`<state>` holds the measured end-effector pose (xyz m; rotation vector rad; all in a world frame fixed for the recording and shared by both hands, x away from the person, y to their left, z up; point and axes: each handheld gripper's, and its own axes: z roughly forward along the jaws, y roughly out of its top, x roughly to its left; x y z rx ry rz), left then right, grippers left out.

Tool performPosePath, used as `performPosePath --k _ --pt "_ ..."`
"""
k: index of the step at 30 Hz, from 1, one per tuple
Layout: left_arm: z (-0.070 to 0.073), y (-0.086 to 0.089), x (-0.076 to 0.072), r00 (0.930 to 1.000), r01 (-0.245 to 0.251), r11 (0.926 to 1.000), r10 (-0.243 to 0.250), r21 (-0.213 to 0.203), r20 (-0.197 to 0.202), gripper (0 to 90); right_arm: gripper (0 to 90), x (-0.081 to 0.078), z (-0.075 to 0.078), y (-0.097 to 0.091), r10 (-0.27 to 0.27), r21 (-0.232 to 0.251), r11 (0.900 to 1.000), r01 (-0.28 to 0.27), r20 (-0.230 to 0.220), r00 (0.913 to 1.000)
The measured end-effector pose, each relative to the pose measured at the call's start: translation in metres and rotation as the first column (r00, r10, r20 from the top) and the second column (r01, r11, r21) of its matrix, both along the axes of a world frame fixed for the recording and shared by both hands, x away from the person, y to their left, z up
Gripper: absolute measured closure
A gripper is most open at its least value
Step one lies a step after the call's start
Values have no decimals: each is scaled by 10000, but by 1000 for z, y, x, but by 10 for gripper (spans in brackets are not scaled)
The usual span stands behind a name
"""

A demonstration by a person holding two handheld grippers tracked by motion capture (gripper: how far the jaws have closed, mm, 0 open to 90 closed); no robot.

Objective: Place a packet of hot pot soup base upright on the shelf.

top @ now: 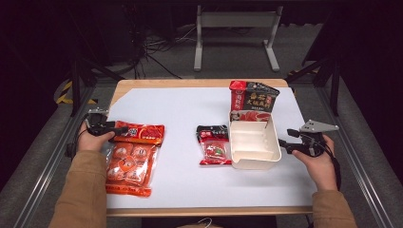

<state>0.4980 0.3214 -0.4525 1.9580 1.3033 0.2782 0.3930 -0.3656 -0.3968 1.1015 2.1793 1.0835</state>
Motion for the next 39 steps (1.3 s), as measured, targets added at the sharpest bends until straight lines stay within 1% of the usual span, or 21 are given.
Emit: performPosePath --k 2,6,8,13,14,15,16,19,20,22,23,25,27,28,30,32,36,39 --pt "-1 1 0 9999 -58 9997 56 -219 -112 216 361 1 -1 1 13 -32 10000 -14 -61 10000" --pt "0 1 0 10000 15 9999 -16 -154 -85 235 360 1 -2 3 61 -94 9999 -61 -56 10000" --pt "0 1 0 9998 136 9995 -139 -291 -117 275 359 2 -2 3 69 -87 9999 -69 -43 10000" --pt "-1 0 -1 9979 639 9965 -646 -537 -99 376 359 2 -2 3 84 -109 9999 -84 -33 10000" --pt "-1 0 -1 9973 722 9952 -730 -657 -94 396 358 2 -2 3 86 -110 9999 -86 -29 10000" --pt "-1 0 -1 9968 783 9943 -792 -730 -97 405 356 2 -2 3 72 -100 9999 -73 -35 10000" --pt "-1 0 -1 9964 828 9940 -837 -713 -94 416 356 2 -3 3 76 -89 9999 -77 -50 10000" --pt "-1 0 -2 9951 975 9914 -984 -870 -59 491 357 2 -3 4 76 -115 9999 -77 -56 10000" --pt "-1 0 -2 9951 975 9914 -984 -870 -59 508 357 2 -3 4 76 -115 9999 -77 -56 10000" --pt "0 -1 -4 9936 1126 9899 -1130 -864 -1 521 358 2 -3 4 89 -155 9998 -89 -28 10000" --pt "0 -2 -4 9928 1199 9891 -1201 -855 22 543 358 2 -4 4 107 -151 9998 -107 -21 9999" --pt "0 -3 -5 9922 1244 9897 -1241 -705 84 574 359 2 -4 4 96 -180 9998 -96 3 10000" --pt "0 -3 -5 9919 1271 9896 -1271 -680 51 608 359 2 -4 4 103 -177 9998 -102 25 9999" --pt "0 -3 -6 9925 1220 9905 -1216 -630 104 608 359 2 -4 4 103 -177 9998 -102 25 9999" --pt "-2 -4 -7 9934 1142 9924 -1135 -457 181 647 361 2 -4 4 101 -180 9998 -100 39 9999" --pt "-3 -4 -8 9936 1131 9932 -1129 -290 89 690 364 2 -4 4 112 -180 9998 -111 42 9999" --pt "-5 -3 -9 9946 1024 9944 -1018 -276 214 741 369 2 -3 5 116 -185 9998 -115 58 9999" --pt "-6 -2 -9 9953 907 9956 -898 -243 357 799 380 2 -3 5 126 -185 9998 -125 67 9999"
